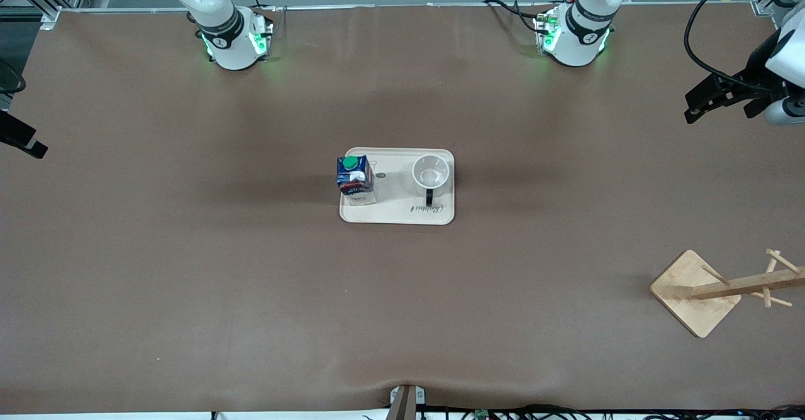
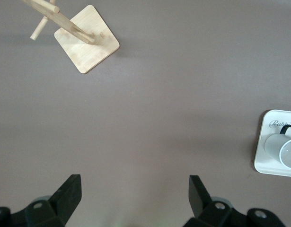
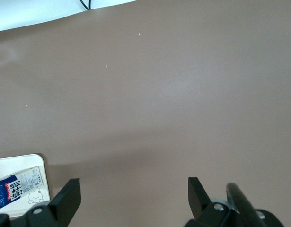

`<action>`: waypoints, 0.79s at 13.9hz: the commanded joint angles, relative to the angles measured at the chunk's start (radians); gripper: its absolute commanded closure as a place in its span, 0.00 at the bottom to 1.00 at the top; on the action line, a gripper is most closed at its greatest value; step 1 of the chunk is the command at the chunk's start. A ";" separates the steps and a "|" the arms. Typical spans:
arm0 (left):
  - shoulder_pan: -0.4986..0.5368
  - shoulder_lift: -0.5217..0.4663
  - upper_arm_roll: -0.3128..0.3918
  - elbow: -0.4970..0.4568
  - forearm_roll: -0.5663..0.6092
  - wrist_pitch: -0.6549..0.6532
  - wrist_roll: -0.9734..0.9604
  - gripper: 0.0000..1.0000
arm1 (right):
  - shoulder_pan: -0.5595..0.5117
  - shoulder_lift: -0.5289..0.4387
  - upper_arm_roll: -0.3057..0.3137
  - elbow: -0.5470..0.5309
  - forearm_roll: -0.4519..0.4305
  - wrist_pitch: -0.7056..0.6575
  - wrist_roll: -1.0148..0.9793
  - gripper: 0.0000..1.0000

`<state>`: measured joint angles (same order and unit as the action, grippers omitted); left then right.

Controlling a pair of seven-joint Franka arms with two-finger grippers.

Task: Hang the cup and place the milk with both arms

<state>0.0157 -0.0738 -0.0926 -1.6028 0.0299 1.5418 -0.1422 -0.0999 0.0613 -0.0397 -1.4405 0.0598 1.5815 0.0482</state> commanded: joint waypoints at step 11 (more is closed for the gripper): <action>-0.028 0.106 -0.278 -0.290 0.021 0.351 -0.236 0.00 | -0.014 0.058 0.014 0.023 0.074 0.032 -0.011 0.00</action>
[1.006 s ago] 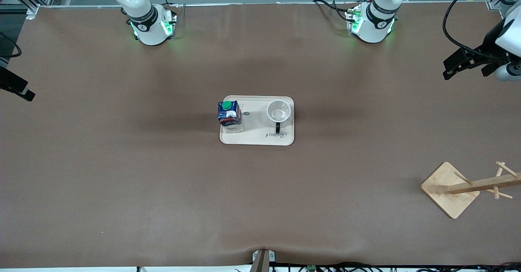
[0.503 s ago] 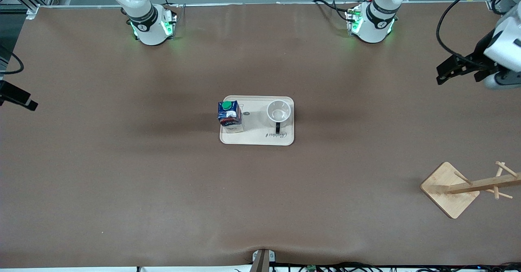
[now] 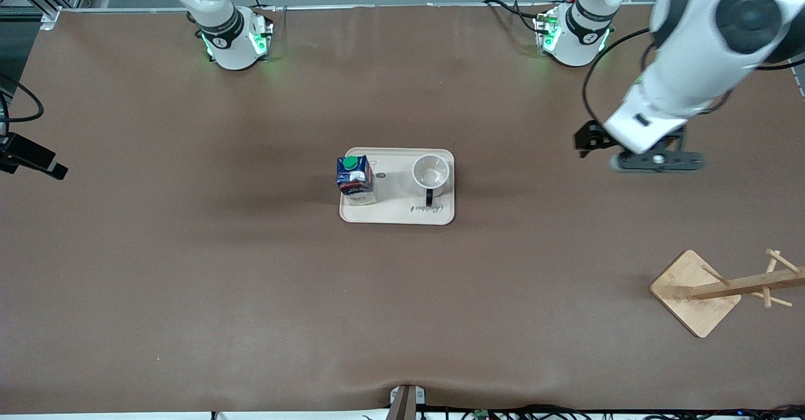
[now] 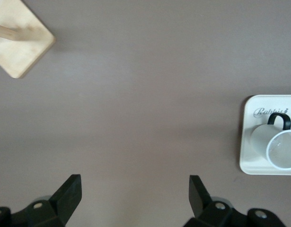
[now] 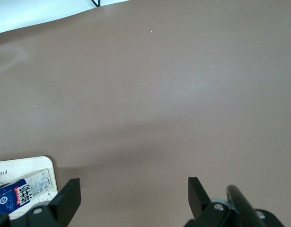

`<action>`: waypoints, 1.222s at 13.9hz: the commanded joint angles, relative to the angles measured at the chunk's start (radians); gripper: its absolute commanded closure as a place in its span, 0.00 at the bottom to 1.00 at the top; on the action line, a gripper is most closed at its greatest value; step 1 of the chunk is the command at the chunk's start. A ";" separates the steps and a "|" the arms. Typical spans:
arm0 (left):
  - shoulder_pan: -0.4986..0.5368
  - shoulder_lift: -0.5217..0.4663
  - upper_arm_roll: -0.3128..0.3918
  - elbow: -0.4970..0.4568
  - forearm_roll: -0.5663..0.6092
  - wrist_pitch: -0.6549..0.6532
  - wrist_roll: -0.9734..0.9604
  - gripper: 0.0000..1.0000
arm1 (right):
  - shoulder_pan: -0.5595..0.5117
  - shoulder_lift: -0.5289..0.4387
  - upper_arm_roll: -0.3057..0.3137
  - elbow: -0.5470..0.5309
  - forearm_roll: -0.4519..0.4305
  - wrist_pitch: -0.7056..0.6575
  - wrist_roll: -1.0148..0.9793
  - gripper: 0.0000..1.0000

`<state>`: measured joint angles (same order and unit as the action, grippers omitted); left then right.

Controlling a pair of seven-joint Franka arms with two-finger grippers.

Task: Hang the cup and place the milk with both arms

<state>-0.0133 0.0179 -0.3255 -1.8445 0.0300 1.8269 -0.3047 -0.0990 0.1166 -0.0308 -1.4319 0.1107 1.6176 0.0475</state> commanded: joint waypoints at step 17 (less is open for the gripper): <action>-0.258 0.517 -0.168 -0.028 0.182 0.489 -0.590 0.27 | 0.007 0.041 0.003 0.005 0.049 0.036 -0.011 0.00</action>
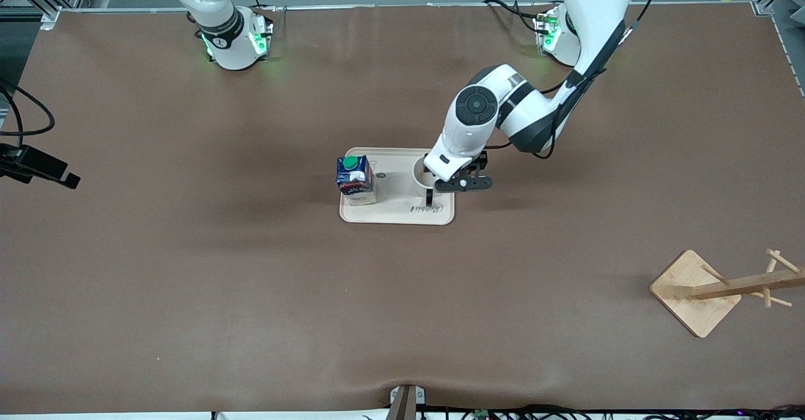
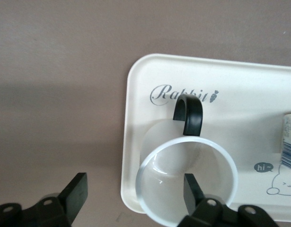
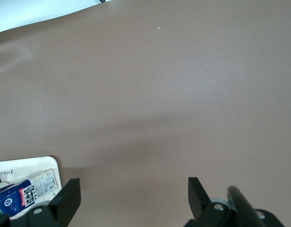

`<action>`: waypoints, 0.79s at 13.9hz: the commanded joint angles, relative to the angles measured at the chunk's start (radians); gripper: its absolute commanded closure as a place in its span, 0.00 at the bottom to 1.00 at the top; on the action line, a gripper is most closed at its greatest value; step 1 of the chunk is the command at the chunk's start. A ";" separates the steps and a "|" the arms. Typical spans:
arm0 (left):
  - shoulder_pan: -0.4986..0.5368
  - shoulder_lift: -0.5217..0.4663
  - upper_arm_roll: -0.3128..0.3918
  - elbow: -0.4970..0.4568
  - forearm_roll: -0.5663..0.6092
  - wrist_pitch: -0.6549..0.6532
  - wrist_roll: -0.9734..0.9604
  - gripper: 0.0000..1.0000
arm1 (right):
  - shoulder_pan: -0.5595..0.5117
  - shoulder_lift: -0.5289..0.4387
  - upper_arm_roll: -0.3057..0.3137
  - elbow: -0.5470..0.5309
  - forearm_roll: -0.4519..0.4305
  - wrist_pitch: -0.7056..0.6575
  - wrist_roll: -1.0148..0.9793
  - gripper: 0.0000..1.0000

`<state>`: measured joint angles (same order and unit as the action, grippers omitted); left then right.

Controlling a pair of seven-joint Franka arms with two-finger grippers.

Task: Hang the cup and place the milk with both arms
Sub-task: 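Reach the left gripper down to the white mug's black handle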

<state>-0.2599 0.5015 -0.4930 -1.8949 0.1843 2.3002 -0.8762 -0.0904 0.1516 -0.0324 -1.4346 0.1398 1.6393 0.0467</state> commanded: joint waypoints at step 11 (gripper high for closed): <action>0.005 0.074 0.004 0.089 0.090 0.002 -0.032 1.00 | 0.031 0.071 0.009 0.005 0.041 0.080 -0.004 0.00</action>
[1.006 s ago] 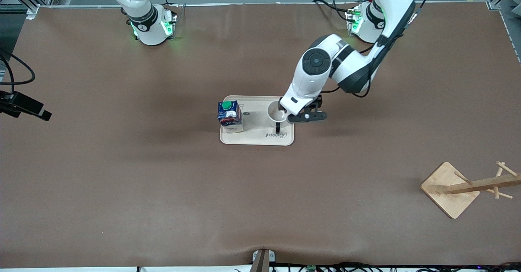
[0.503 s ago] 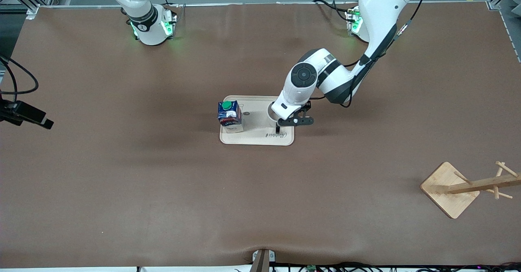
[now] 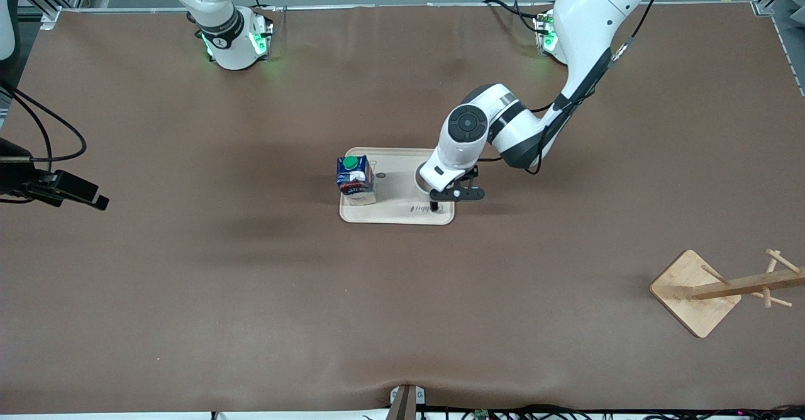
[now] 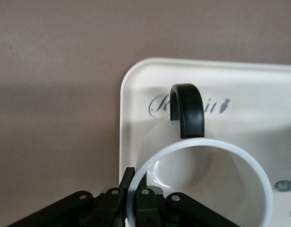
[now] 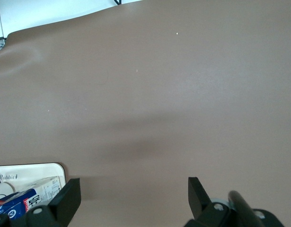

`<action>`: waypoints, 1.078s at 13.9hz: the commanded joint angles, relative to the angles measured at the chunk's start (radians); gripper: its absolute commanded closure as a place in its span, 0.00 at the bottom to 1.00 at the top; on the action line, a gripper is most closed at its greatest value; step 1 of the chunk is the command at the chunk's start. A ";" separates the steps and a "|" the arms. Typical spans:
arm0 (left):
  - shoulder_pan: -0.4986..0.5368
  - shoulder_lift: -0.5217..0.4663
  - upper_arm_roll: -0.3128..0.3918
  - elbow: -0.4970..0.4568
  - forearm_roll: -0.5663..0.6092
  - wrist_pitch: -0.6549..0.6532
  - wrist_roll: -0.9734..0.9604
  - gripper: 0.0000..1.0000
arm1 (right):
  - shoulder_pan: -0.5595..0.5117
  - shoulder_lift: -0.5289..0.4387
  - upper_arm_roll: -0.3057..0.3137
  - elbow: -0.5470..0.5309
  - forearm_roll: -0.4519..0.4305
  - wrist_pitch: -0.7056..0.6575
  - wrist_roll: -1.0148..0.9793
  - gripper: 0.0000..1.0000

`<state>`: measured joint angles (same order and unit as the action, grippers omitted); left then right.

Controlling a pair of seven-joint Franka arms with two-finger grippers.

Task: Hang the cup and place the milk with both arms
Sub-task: 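Reach the left gripper down to the white mug's black handle, then lift the mug with the left gripper while the right gripper grasps the milk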

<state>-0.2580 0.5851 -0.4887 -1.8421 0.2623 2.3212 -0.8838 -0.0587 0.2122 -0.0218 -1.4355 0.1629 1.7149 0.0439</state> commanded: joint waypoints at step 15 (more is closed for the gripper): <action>0.321 -0.203 -0.016 0.380 -0.079 -0.465 0.181 1.00 | 0.440 0.078 0.006 -0.161 0.006 0.135 0.446 0.00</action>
<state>0.0071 0.4195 -0.4948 -1.4651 0.2356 1.8793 -0.7547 0.2908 0.3034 -0.0051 -1.5829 0.1686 1.8187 0.3816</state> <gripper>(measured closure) 0.952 0.000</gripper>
